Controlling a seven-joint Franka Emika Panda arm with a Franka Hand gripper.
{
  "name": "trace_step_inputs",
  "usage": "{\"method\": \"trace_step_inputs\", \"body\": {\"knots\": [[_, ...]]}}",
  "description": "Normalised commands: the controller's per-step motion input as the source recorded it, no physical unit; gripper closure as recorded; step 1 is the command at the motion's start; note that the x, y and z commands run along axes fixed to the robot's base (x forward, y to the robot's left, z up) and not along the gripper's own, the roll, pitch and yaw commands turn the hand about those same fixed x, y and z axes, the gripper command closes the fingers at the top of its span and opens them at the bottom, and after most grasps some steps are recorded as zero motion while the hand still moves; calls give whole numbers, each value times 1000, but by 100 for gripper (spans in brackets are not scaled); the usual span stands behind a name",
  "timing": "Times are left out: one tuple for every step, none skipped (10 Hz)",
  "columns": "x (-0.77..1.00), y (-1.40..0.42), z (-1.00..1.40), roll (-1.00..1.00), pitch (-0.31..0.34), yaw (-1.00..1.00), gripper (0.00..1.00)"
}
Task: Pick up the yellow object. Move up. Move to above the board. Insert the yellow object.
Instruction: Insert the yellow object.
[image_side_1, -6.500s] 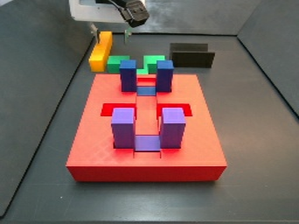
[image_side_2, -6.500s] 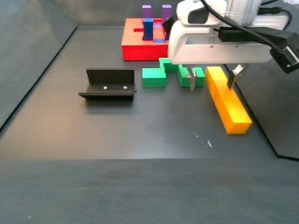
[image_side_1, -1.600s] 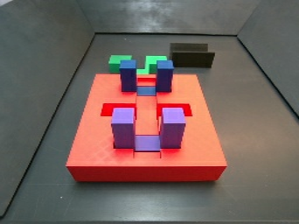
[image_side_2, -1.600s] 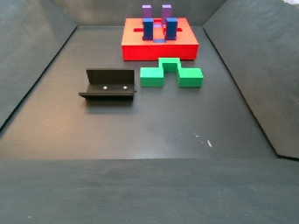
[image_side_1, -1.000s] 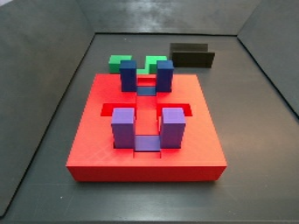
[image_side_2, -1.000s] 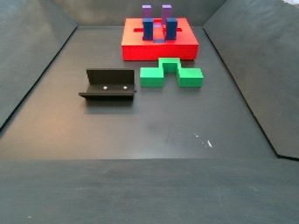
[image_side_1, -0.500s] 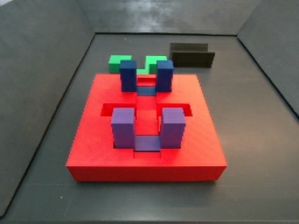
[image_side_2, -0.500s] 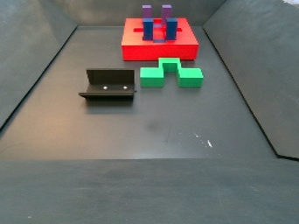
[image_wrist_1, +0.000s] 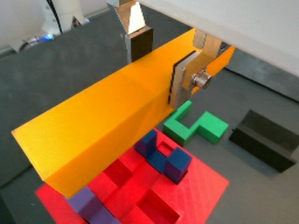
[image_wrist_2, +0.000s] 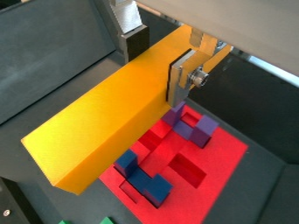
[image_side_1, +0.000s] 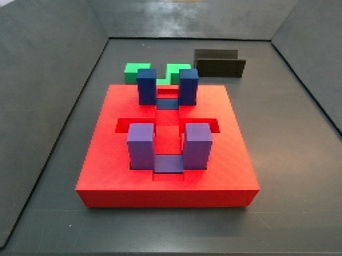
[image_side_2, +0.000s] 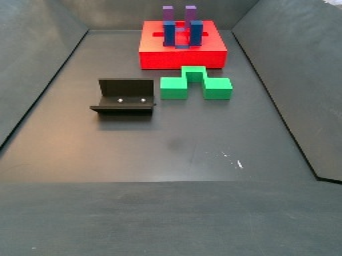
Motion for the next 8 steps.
{"method": "trace_step_inputs", "body": {"knots": [[431, -11, -900, 180, 0, 0, 100], [363, -54, -946, 177, 0, 0, 100], [0, -54, -1000, 53, -83, -166, 100], [-11, -31, -1000, 14, -90, -117, 100], [-240, -29, -917, 19, -40, -6, 100], [-414, -20, -697, 0, -19, 0, 100], [-283, -57, -503, -51, -63, 0, 100], [-40, -117, -349, -91, -101, 3, 100]]}}
